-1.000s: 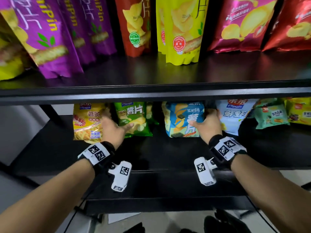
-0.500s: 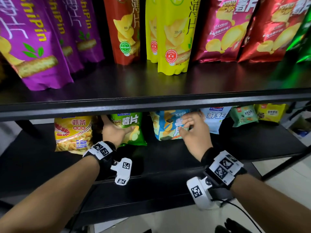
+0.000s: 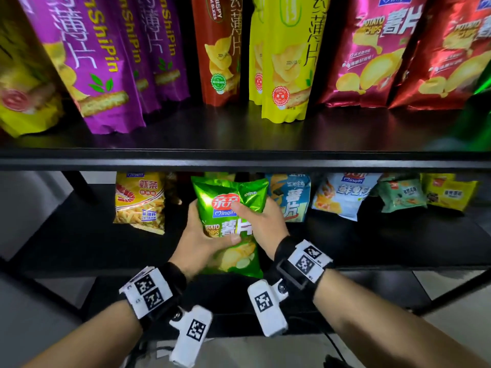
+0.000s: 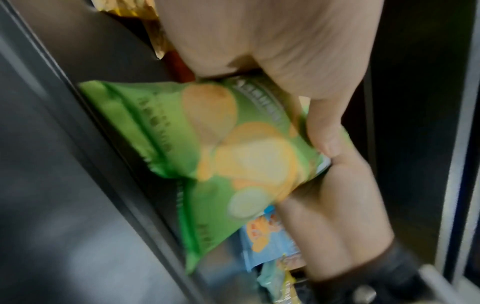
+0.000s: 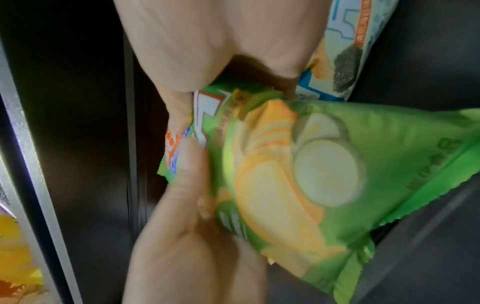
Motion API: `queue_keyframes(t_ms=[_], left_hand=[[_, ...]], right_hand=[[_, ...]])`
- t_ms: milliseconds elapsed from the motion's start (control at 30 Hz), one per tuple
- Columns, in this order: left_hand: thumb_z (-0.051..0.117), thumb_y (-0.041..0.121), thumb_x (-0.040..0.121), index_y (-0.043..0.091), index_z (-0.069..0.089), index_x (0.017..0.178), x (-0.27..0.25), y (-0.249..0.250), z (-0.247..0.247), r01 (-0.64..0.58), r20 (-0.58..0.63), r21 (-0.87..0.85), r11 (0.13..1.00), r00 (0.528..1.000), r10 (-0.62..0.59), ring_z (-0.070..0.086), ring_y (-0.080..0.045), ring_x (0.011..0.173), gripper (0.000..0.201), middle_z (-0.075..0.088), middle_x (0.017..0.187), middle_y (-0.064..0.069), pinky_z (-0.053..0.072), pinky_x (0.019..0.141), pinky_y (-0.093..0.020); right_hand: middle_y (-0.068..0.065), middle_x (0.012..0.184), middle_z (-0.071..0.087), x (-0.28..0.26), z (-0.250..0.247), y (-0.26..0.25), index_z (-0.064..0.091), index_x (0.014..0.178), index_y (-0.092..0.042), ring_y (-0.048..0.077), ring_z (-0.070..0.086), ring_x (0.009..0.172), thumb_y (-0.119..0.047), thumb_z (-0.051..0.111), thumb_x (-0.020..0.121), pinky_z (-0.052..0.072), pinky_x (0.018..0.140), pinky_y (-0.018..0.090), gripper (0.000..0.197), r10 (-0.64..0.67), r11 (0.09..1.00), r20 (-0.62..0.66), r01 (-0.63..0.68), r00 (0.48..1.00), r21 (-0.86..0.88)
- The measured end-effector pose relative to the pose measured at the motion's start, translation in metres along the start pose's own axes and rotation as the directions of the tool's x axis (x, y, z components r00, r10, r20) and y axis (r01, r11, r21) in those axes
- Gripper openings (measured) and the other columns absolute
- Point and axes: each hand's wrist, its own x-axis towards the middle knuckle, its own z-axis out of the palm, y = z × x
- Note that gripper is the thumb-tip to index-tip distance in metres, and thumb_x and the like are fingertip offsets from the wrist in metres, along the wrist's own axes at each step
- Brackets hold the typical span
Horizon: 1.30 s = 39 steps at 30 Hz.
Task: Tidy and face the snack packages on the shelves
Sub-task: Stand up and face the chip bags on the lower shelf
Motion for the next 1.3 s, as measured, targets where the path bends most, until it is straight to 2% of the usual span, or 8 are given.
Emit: queue_keyframes(t_ms=[200, 333, 500, 600, 767, 933, 1133, 1300], left_hand=[[0.081, 0.012, 0.07, 0.005, 0.069, 0.106, -0.009, 0.025, 0.018, 0.017, -0.118, -0.264, 0.964, 0.992, -0.049, 0.073, -0.04, 0.093, 0.038, 0.074, 0.104, -0.024, 0.059, 0.082, -0.052], [0.081, 0.011, 0.07, 0.011, 0.077, 0.091, -0.023, 0.028, 0.023, -0.023, -0.152, -0.247, 0.969, 0.988, -0.015, 0.075, -0.036, 0.085, 0.021, 0.075, 0.097, -0.023, 0.061, 0.074, -0.043], [0.085, 0.024, 0.076, 0.006, 0.074, 0.091, -0.031, 0.037, 0.025, -0.011, -0.222, -0.293, 0.956, 0.973, -0.057, 0.074, -0.039, 0.084, 0.026, 0.074, 0.097, -0.026, 0.061, 0.078, -0.049], [0.077, 0.031, 0.082, 0.018, 0.076, 0.077, -0.032, 0.042, 0.023, 0.026, -0.263, -0.325, 0.945, 0.958, -0.117, 0.076, -0.031, 0.078, 0.014, 0.076, 0.093, -0.02, 0.063, 0.073, -0.043], [0.082, 0.018, 0.077, 0.021, 0.06, 0.118, -0.046, 0.038, 0.016, 0.098, -0.016, -0.214, 0.972, 0.995, -0.103, 0.075, -0.026, 0.094, 0.047, 0.076, 0.109, -0.011, 0.062, 0.076, -0.037], [0.087, 0.006, 0.063, 0.019, 0.042, 0.133, -0.063, 0.029, 0.001, 0.229, 0.094, -0.044, 0.972, 0.97, -0.224, 0.072, -0.027, 0.104, 0.084, 0.074, 0.115, -0.007, 0.06, 0.08, -0.037], [0.085, 0.028, 0.073, 0.009, 0.046, 0.138, -0.057, 0.037, -0.001, 0.272, -0.072, -0.121, 0.955, 0.957, -0.282, 0.07, -0.034, 0.109, 0.078, 0.071, 0.122, -0.015, 0.053, 0.099, -0.054], [0.042, 0.035, 0.106, 0.014, 0.064, 0.122, -0.056, 0.048, -0.015, 0.132, -0.1, 0.153, 0.979, 0.988, -0.118, 0.07, -0.024, 0.104, 0.035, 0.074, 0.11, -0.007, 0.055, 0.088, -0.035]], right_hand=[[0.005, 0.101, 0.077, -0.027, -0.017, -0.006, 0.071, 0.105, -0.017, 0.021, 0.073, 0.095, -0.006, 0.079, 0.075, 0.058, 0.079, 0.032, 0.033, -0.066, 0.997, 0.199, 0.06, 0.978, 0.038], [0.001, 0.095, 0.076, -0.034, -0.019, -0.018, 0.066, 0.111, -0.007, 0.016, 0.072, 0.09, 0.007, 0.078, 0.075, 0.057, 0.076, 0.026, 0.04, -0.082, 0.997, 0.247, 0.08, 0.965, 0.02], [-0.001, 0.085, 0.079, -0.041, -0.011, -0.024, 0.074, 0.087, -0.017, 0.015, 0.075, 0.079, -0.014, 0.077, 0.084, 0.056, 0.066, 0.023, 0.005, -0.039, 0.997, 0.137, 0.047, 0.99, -0.057], [0.005, 0.078, 0.076, -0.038, -0.002, -0.025, 0.069, 0.076, -0.014, 0.021, 0.074, 0.074, -0.032, 0.068, 0.092, 0.058, 0.067, 0.033, 0.024, -0.006, 0.985, 0.033, 0.012, 0.999, -0.173], [-0.005, 0.05, 0.054, -0.014, 0.001, -0.033, 0.049, 0.061, -0.015, 0.001, 0.052, 0.043, -0.046, 0.054, 0.098, 0.043, 0.048, 0.018, 0.049, -0.04, 0.938, -0.143, -0.012, 0.989, -0.346], [0.016, 0.098, 0.068, 0.001, 0.009, -0.04, 0.061, 0.09, -0.01, 0.041, 0.067, 0.098, -0.057, 0.045, 0.098, 0.054, 0.089, 0.054, 0.05, 0.188, 0.942, -0.147, -0.221, 0.971, -0.251], [0.014, 0.137, 0.061, -0.033, 0.003, -0.036, 0.046, 0.144, -0.013, 0.031, 0.062, 0.121, -0.059, 0.08, 0.062, 0.053, 0.099, 0.045, 0.1, 0.449, 0.891, 0.246, -0.452, 0.859, -0.044], [0.009, 0.117, 0.073, -0.036, -0.007, -0.048, 0.061, 0.13, -0.009, 0.025, 0.068, 0.11, -0.026, 0.07, 0.088, 0.057, 0.089, 0.032, 0.045, 0.381, 0.925, 0.204, -0.375, 0.902, -0.069]])
